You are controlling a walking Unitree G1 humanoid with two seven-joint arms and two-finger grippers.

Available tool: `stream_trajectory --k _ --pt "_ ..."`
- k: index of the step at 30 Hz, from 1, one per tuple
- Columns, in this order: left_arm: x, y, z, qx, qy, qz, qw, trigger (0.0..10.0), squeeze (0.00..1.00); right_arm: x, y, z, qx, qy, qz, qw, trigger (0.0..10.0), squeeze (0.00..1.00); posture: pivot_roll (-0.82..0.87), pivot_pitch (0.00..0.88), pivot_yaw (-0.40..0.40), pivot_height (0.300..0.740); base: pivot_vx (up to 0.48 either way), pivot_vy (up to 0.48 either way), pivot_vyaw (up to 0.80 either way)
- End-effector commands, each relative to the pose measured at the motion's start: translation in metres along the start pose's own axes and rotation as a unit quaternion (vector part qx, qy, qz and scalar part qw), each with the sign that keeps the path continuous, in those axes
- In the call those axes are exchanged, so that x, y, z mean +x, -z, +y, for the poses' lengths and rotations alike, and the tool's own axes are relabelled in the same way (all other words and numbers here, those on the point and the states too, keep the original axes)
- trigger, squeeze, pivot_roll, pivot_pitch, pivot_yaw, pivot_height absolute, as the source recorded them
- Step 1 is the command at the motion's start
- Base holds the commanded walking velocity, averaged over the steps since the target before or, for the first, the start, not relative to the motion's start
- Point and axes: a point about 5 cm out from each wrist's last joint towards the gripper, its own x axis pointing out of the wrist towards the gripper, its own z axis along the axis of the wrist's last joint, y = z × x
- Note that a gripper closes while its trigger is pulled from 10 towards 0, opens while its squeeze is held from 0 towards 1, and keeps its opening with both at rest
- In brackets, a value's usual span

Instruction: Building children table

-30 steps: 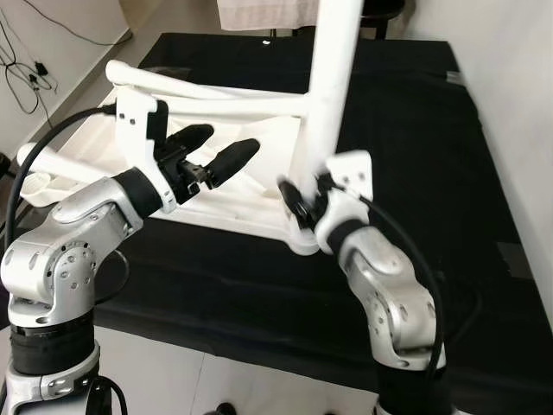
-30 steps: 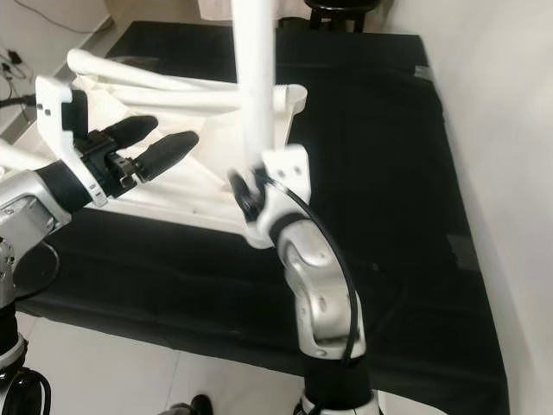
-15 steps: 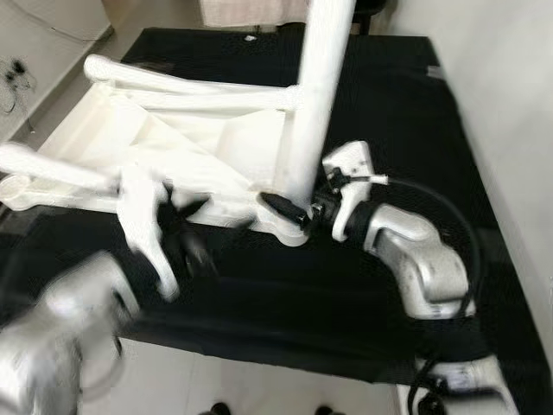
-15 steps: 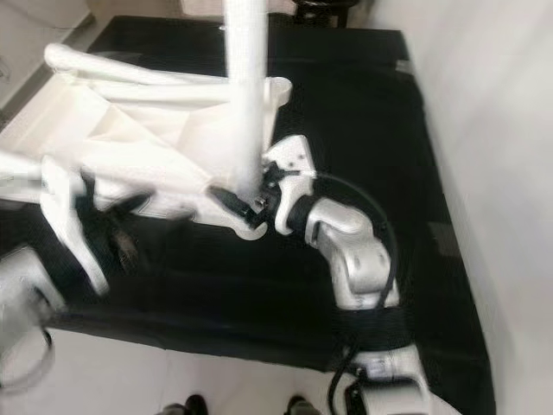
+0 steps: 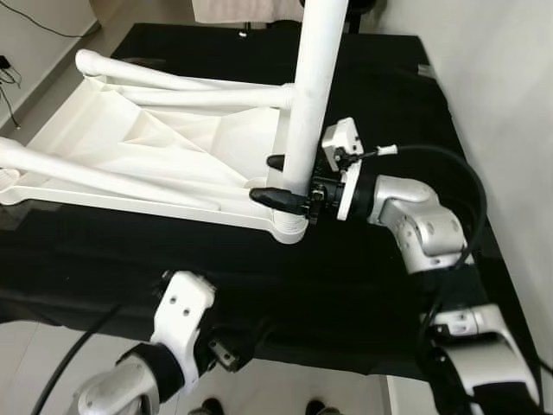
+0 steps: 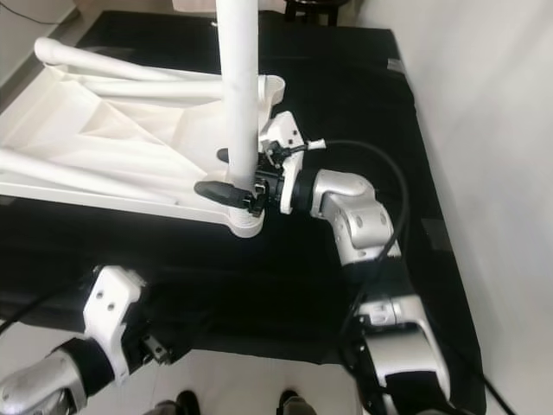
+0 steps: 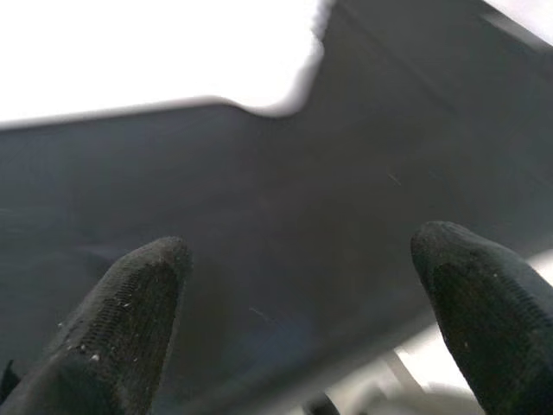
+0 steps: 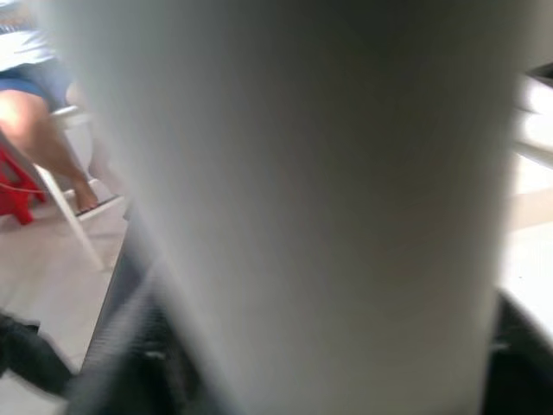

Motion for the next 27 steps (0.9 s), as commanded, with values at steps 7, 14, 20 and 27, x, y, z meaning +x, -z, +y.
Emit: stream_trajectory --k 7,14,20,27 --pt "-0.007 -0.006 0.0 0.025 -0.049 -0.029 0.998 10.0 0.0 0.006 0.02 0.005 0.009 -0.019 0.041 0.999 0.0 0.0 0.0 0.353 -0.052 0.74 0.0 0.0 0.0" --pt "-0.013 -0.004 -0.003 0.044 -0.081 -0.038 0.995 10.0 0.0 -0.021 0.036 0.01 0.036 0.103 0.05 0.993 0.0 0.0 -0.01 0.365 -0.07 0.74 0.0 0.0 0.0" --pt "-0.017 -0.001 -0.002 0.058 -0.098 -0.052 0.992 10.0 0.0 -0.048 0.091 0.07 0.104 0.469 0.171 0.86 0.0 0.0 -0.04 0.373 -0.037 0.74 0.0 0.0 0.0" --pt "-0.013 0.002 0.0 0.062 -0.095 -0.054 0.992 10.0 0.0 -0.032 0.09 0.073 0.136 0.491 0.129 0.851 0.0 0.0 -0.03 0.347 -0.014 0.74 0.0 0.0 0.0"
